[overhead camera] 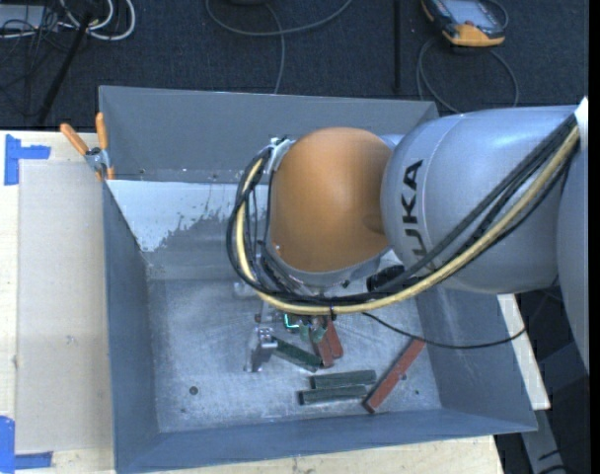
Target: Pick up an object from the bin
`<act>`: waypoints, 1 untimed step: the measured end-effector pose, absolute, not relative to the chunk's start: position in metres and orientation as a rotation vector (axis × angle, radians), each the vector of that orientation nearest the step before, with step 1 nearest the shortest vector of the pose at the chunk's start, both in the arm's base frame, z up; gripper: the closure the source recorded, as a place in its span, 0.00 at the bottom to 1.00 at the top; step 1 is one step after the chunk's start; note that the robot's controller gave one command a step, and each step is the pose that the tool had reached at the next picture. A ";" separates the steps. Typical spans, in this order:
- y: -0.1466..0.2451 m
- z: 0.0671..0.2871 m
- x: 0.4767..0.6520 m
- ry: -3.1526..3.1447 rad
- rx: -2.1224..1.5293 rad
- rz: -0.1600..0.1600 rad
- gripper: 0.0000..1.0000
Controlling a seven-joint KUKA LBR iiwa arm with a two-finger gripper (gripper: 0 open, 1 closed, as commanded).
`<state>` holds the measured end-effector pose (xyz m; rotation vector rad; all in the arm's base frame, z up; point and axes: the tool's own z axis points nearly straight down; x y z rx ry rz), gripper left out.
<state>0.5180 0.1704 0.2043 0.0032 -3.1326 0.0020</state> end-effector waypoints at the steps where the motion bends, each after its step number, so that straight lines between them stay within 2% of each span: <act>1: 0.169 0.208 0.520 -3.140 -0.002 0.000 0.00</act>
Offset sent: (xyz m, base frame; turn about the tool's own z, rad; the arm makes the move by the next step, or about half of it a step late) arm 0.0030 -0.0739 -0.1343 -0.0875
